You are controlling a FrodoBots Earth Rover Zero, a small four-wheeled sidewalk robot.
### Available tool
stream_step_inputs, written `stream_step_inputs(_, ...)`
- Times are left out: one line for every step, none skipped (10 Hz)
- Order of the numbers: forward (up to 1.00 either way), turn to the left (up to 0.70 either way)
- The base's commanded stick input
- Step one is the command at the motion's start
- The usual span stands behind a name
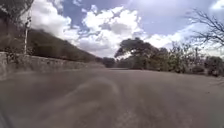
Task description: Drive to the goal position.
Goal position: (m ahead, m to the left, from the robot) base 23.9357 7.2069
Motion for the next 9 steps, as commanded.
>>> stream_step_inputs(0.70, 0.00)
stream_step_inputs(0.70, 0.00)
stream_step_inputs(0.70, 0.00)
stream_step_inputs(0.70, 0.00)
stream_step_inputs(0.70, 0.00)
stream_step_inputs(0.70, 0.00)
stream_step_inputs(0.70, 0.00)
stream_step_inputs(0.70, 0.00)
stream_step_inputs(0.70, 0.00)
